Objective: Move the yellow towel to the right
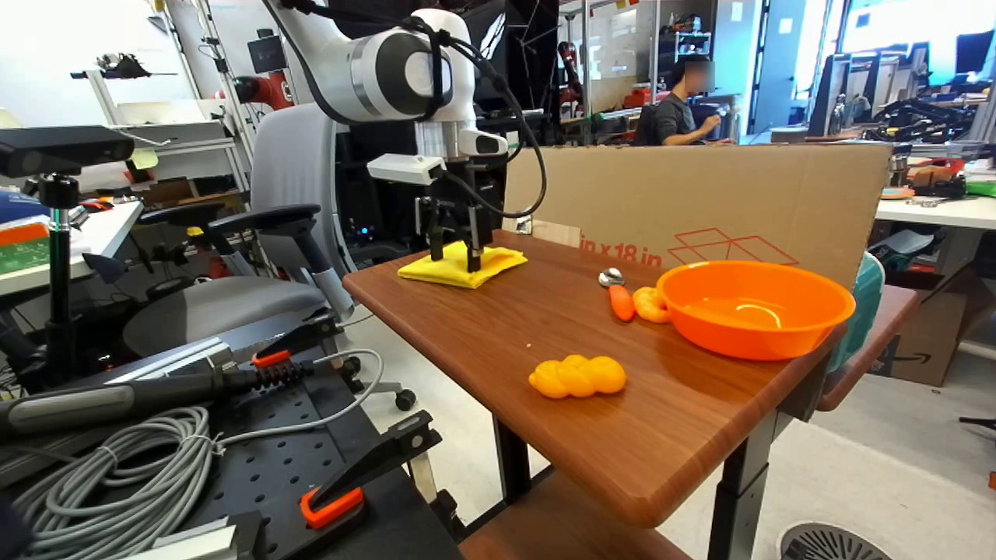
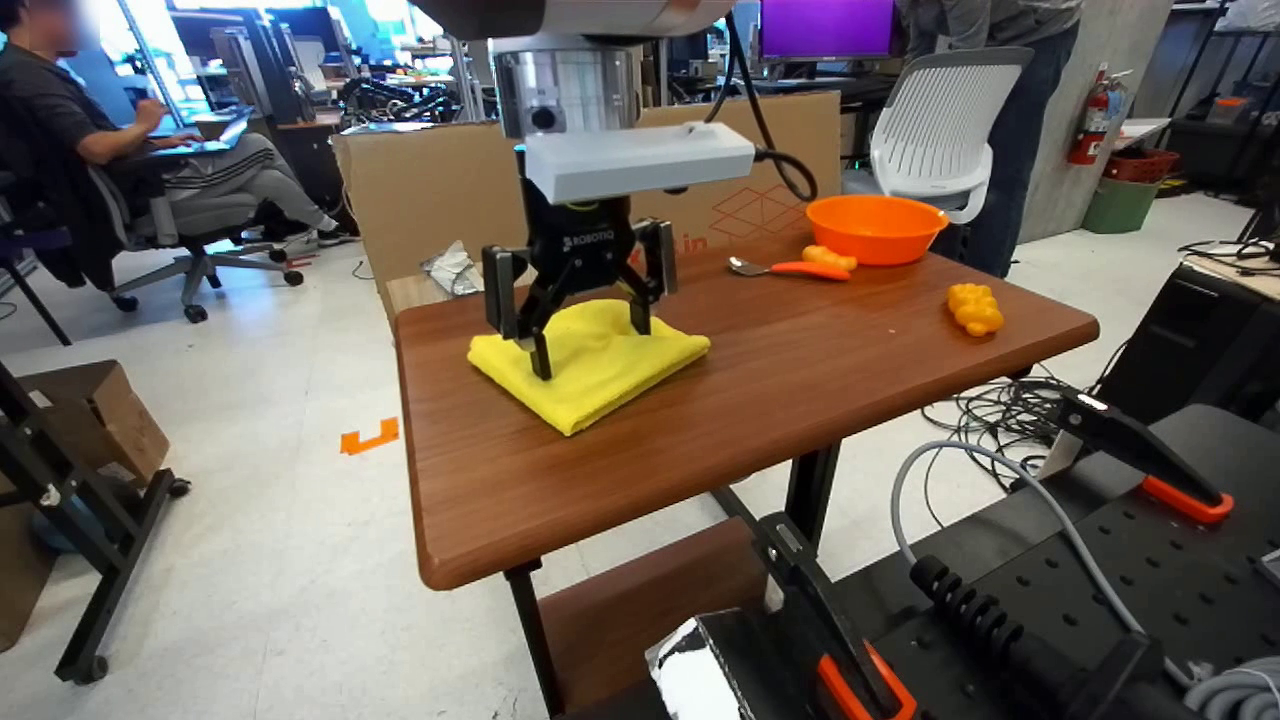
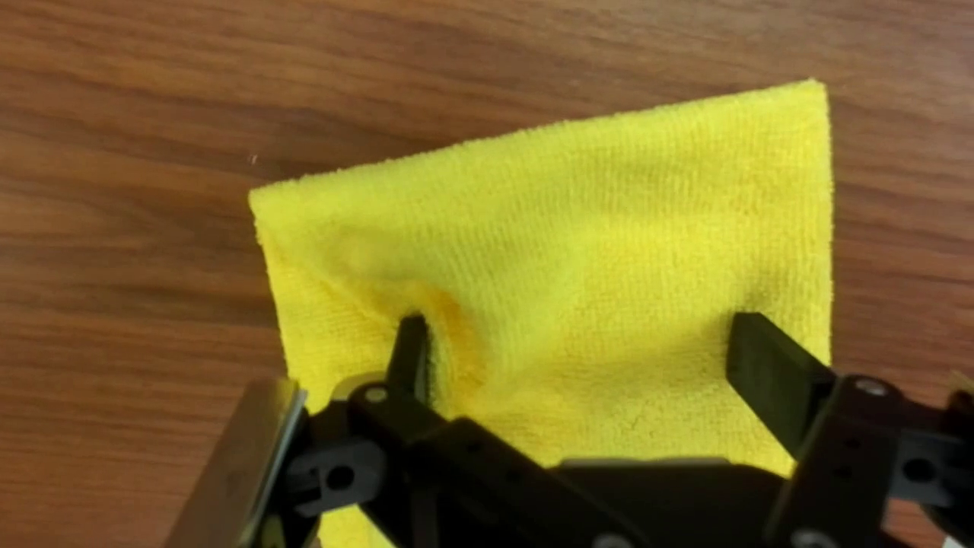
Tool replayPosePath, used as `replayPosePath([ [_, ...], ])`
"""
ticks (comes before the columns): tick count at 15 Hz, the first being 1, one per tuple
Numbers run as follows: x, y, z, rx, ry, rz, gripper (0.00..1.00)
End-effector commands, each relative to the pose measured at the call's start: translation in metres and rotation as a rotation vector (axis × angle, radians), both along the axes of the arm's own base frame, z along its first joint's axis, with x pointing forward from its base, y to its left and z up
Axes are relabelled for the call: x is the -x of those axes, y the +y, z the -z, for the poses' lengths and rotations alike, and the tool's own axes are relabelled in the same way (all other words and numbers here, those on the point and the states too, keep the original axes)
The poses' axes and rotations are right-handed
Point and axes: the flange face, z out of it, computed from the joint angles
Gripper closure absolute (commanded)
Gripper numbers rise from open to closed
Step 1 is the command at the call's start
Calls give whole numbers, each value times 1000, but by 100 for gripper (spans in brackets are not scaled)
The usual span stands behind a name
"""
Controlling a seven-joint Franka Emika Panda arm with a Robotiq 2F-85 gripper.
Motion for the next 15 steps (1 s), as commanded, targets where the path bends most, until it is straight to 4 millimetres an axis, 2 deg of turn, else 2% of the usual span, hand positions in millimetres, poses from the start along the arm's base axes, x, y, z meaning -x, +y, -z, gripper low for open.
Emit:
replayPosePath([
  [1, -13, -3, 3, 10, 19, 9, 0],
  [9, -29, -38, 5, 20, 38, 46, 0],
  [15, -31, -43, 8, 38, 44, 57, 0],
])
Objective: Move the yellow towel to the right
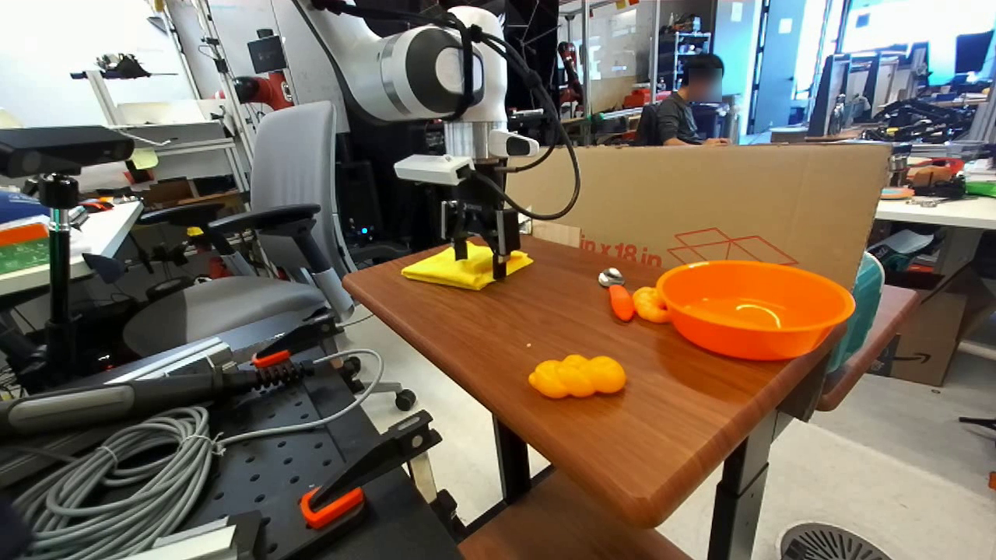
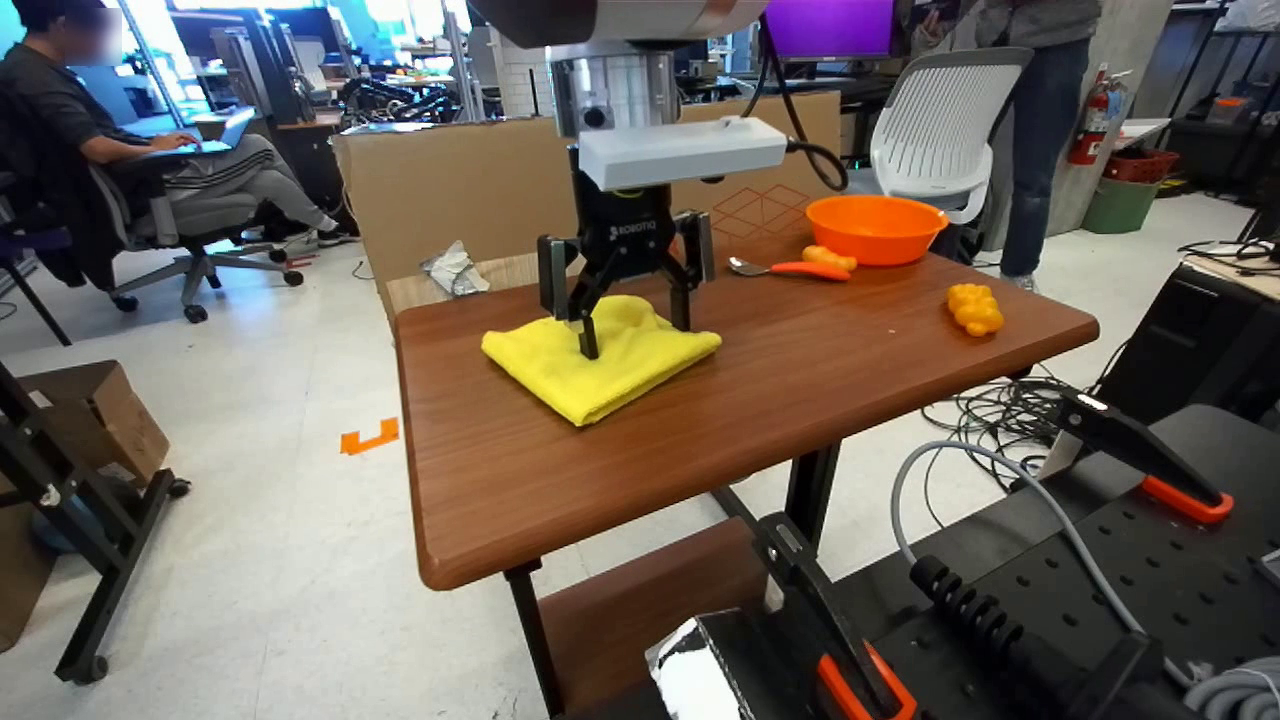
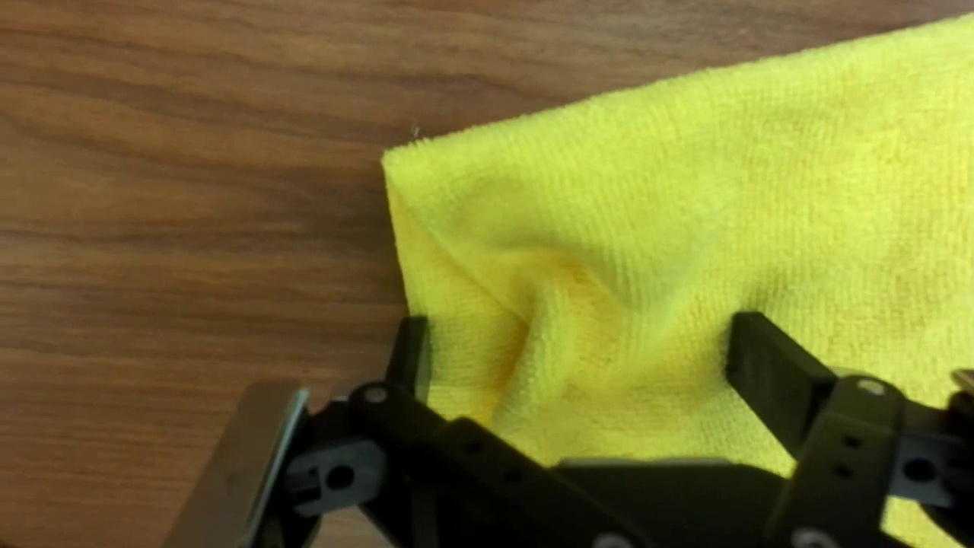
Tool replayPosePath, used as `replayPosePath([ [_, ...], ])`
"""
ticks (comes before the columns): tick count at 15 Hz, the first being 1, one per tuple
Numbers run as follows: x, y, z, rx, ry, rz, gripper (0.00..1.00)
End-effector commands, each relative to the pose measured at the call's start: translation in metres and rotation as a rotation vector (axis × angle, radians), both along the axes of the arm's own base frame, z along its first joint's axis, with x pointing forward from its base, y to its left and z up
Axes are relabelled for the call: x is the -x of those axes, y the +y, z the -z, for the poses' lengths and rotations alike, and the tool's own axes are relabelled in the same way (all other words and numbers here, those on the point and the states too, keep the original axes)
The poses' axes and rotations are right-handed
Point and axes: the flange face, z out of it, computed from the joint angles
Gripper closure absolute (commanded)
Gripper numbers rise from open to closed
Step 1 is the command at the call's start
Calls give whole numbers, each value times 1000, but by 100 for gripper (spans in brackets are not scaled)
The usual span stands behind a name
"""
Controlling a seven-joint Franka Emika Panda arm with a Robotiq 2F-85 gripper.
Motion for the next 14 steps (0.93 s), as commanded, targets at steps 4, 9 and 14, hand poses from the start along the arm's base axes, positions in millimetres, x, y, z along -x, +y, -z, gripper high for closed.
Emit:
replayPosePath([
  [4, -10, -4, 1, 3, 12, 2, 0],
  [9, -15, -9, 2, 14, -3, 13, 0],
  [14, -19, -12, 4, 35, -9, 28, 0],
])
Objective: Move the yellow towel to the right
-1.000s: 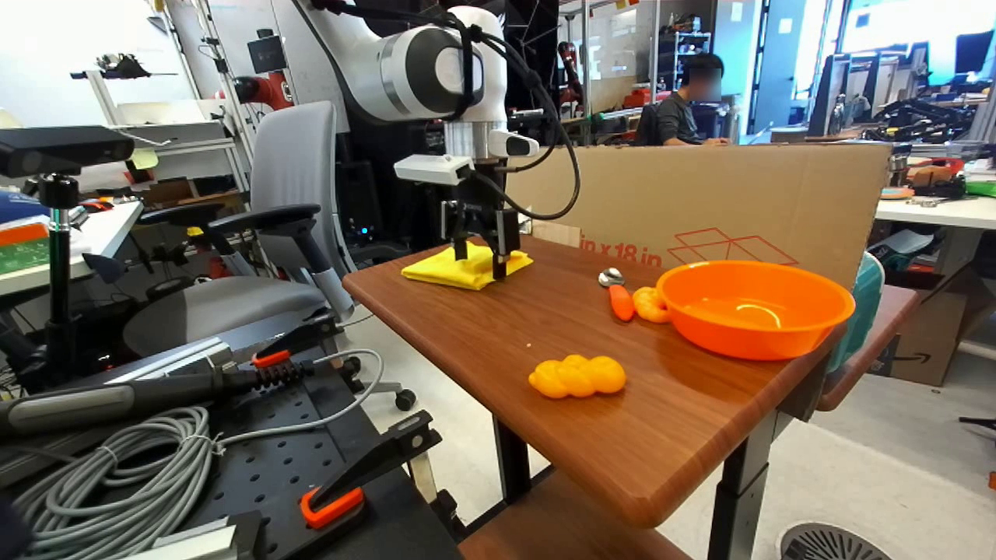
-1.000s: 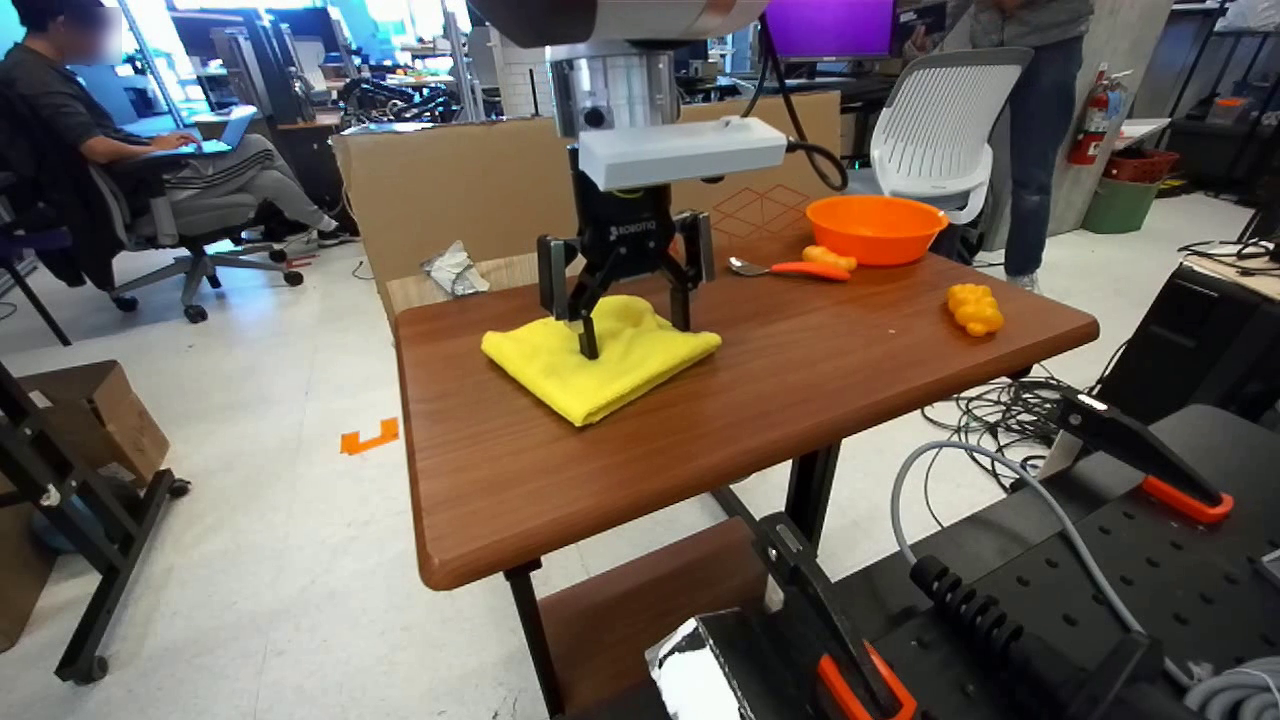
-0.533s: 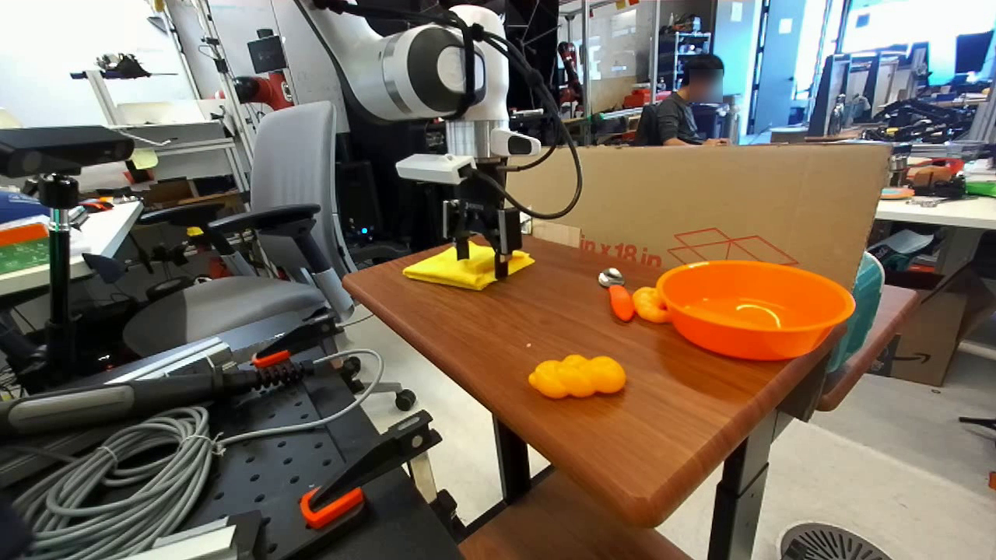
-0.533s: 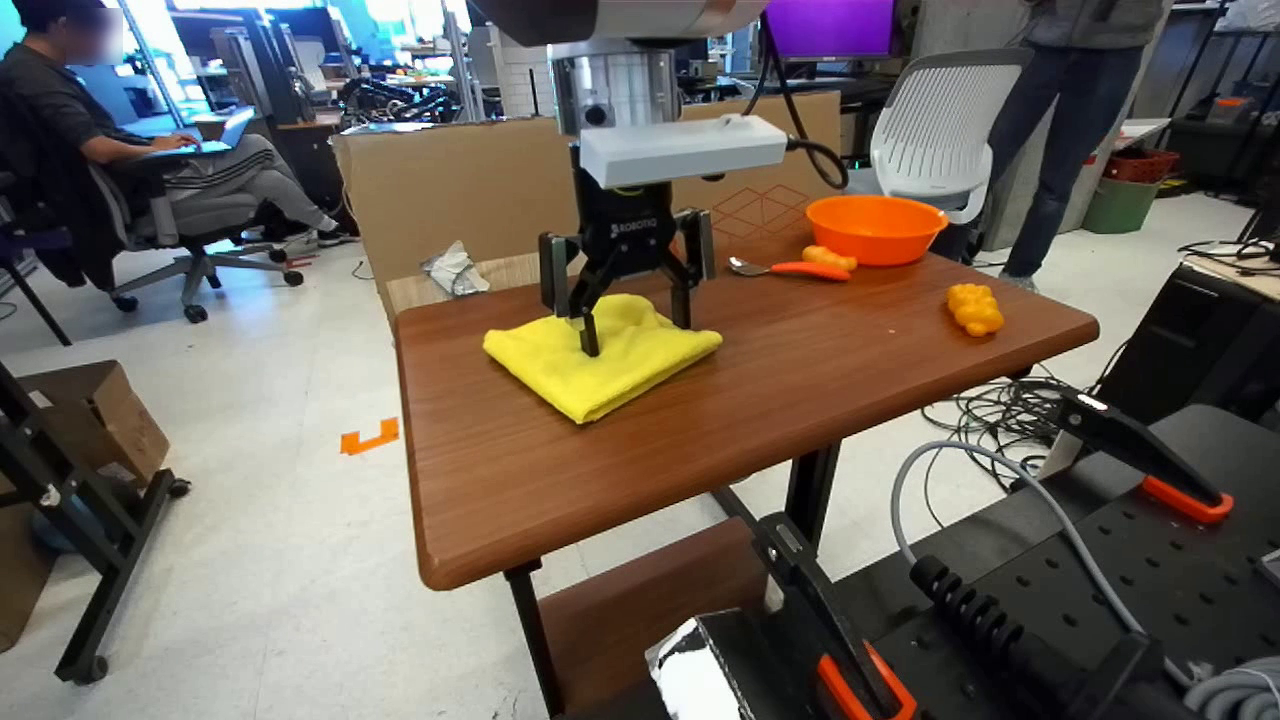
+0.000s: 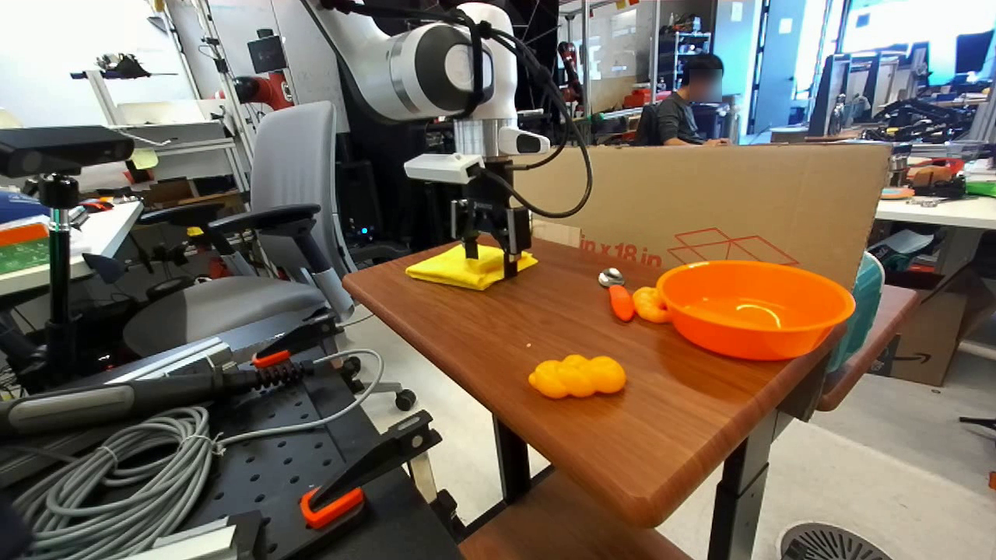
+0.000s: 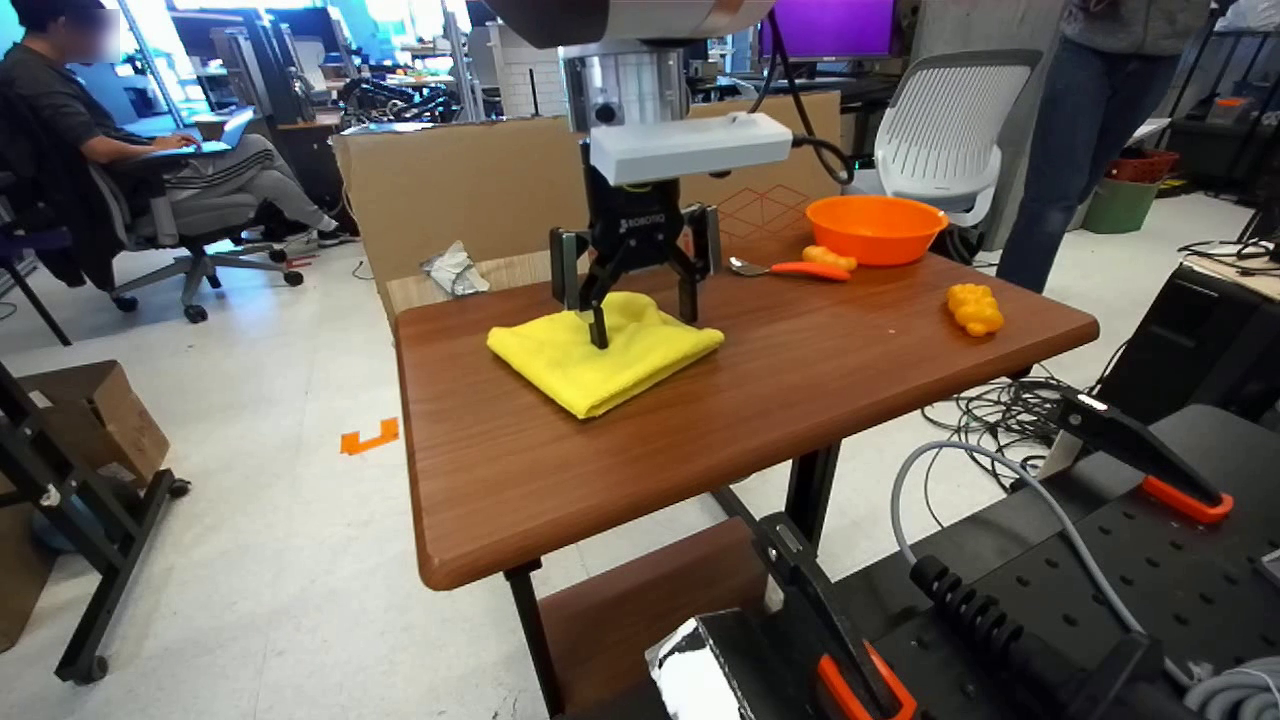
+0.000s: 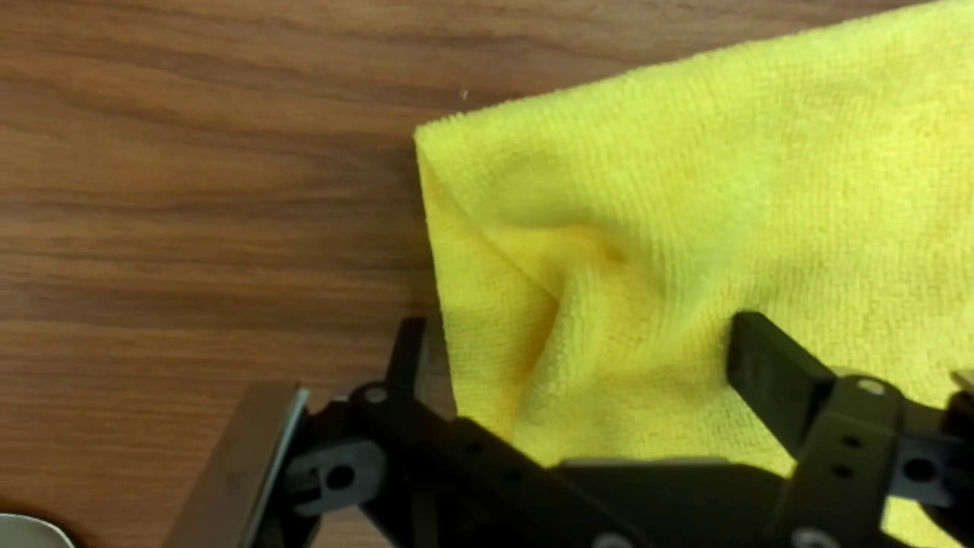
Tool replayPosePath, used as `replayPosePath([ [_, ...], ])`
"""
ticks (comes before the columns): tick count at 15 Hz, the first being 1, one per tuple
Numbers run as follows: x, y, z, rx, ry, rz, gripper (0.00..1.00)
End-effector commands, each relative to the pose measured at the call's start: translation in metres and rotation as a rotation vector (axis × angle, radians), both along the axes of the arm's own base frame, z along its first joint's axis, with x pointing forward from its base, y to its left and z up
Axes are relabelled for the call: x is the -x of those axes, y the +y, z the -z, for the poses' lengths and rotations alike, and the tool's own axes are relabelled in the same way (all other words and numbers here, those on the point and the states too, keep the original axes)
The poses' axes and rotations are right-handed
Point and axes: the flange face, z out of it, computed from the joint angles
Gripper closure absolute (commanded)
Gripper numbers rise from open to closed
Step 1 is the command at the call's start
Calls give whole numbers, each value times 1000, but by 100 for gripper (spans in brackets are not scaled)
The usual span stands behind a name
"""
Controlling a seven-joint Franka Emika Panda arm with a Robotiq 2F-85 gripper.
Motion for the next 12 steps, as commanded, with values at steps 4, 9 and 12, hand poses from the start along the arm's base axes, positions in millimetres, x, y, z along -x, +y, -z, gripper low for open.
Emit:
replayPosePath([
  [4, -13, 0, 8, 34, 2, 13, 0],
  [9, -18, -1, 7, 26, 5, 32, 0],
  [12, -22, 0, 6, 20, 12, 46, 0],
])
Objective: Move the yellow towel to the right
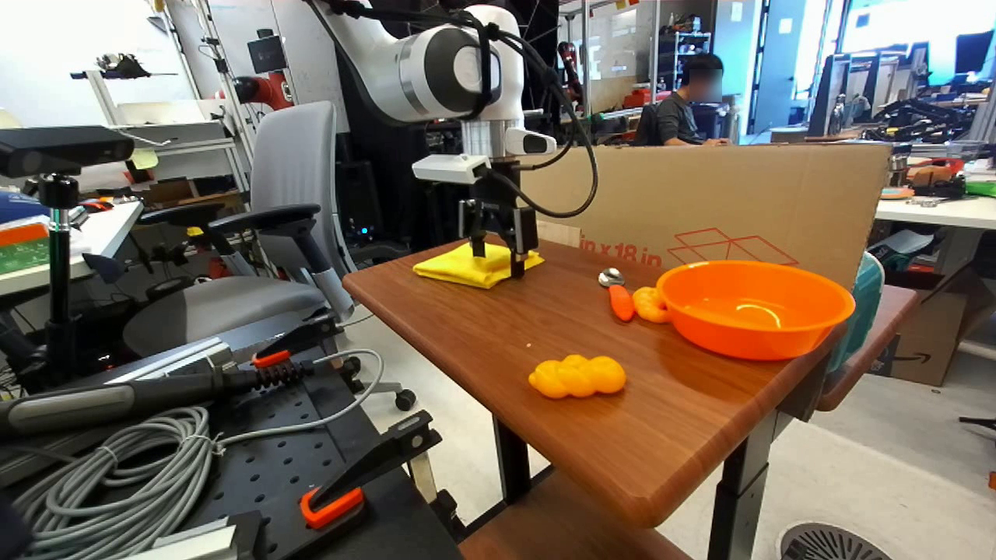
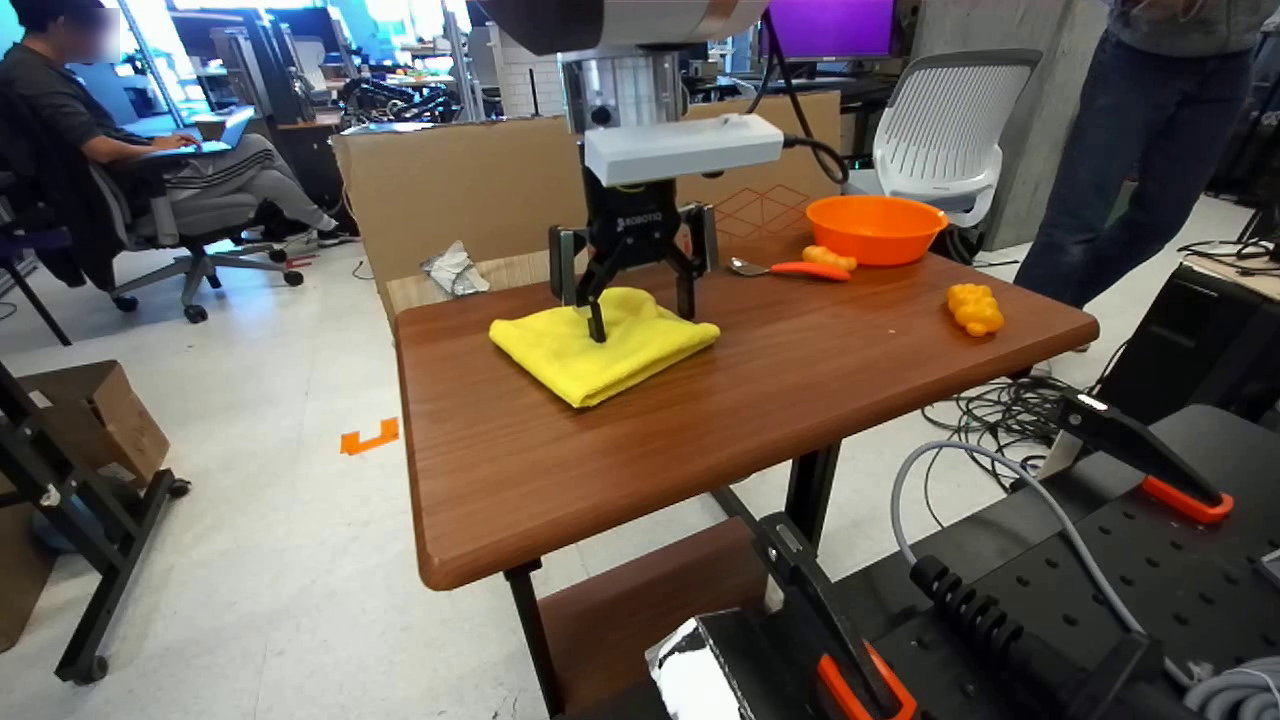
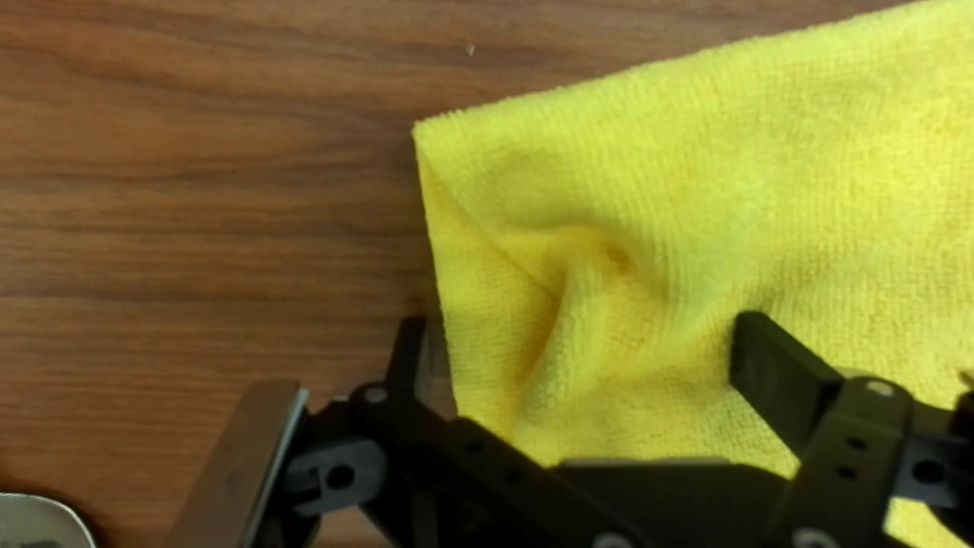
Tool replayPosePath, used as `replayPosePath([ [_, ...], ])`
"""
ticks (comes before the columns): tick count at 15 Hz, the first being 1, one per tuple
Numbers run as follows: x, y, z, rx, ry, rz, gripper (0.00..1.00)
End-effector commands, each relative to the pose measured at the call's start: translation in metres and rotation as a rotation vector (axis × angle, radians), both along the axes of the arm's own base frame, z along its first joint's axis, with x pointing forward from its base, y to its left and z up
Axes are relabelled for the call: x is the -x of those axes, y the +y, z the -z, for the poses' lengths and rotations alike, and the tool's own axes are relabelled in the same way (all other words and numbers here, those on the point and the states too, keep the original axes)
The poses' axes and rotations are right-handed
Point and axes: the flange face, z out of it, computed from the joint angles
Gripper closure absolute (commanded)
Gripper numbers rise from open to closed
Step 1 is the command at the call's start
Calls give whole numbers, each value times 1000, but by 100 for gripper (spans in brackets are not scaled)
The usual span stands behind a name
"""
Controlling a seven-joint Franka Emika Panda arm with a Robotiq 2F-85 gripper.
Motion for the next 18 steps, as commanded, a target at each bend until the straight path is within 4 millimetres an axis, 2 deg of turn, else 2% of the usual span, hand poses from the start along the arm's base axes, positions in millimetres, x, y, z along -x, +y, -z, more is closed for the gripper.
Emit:
replayPosePath([
  [1, -12, -2, 4, 9, 21, 26, 0],
  [10, -20, -22, 1, -11, 21, 67, 0],
  [18, -27, -54, 1, -27, 19, 132, 0],
])
